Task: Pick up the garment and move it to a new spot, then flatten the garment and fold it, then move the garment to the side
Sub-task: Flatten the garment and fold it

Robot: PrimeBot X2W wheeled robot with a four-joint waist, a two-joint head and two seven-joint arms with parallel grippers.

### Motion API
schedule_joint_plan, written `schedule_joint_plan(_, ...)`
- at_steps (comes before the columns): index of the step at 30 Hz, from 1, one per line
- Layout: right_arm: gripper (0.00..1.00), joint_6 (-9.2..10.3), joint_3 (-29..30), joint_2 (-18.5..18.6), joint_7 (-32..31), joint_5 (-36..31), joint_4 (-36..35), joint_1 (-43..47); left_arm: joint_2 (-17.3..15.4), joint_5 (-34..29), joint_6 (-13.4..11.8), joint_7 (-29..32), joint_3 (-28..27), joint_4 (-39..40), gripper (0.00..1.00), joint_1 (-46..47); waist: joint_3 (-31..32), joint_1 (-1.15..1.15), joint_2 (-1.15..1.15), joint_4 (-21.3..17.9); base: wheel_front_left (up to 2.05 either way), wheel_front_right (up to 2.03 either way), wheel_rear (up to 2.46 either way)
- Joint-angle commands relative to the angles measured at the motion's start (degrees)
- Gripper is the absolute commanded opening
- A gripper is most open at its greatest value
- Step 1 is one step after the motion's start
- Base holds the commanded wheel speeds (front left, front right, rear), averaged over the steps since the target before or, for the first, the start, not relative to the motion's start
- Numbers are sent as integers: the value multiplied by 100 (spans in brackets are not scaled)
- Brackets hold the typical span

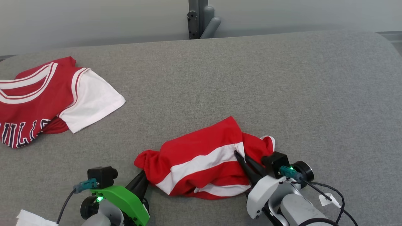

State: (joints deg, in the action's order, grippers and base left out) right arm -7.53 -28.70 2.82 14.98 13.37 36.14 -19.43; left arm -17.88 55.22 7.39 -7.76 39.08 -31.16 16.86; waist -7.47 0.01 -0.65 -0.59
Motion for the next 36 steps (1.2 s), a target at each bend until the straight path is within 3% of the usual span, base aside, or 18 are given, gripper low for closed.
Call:
schedule_joint_plan(1, 0, 8, 53, 45, 17, 41, -20, -72, -90, 129, 15, -17, 42, 85, 0, 55, 28, -1, 65, -12, 0, 0, 0)
schedule_joint_plan(7, 0, 8, 557, 342, -59, 395, -529, 57, -637, 665, 15, 120, 275, 1077, 0, -253, 215, -1, 65, -73, 0, 0, 0)
schedule_joint_plan(14, 0, 8, 1024, 903, -599, 997, -1423, 345, -1303, 1113, 15, 376, 280, 2339, 0, -622, 439, -1, 65, -120, 0, 0, 0)
schedule_joint_plan(25, 0, 9, 1635, 1324, -1295, 1387, -2595, 923, -1755, 1195, -246, 576, 210, 3777, 0, -929, 557, -1, 65, -320, 0, 0, 0)
schedule_joint_plan(36, 0, 9, 2060, 1818, -2311, 2154, -4120, 1612, -2277, 1018, -556, 578, 13, 5091, 0, -1118, 149, -1, 65, -548, 0, 0, 0)
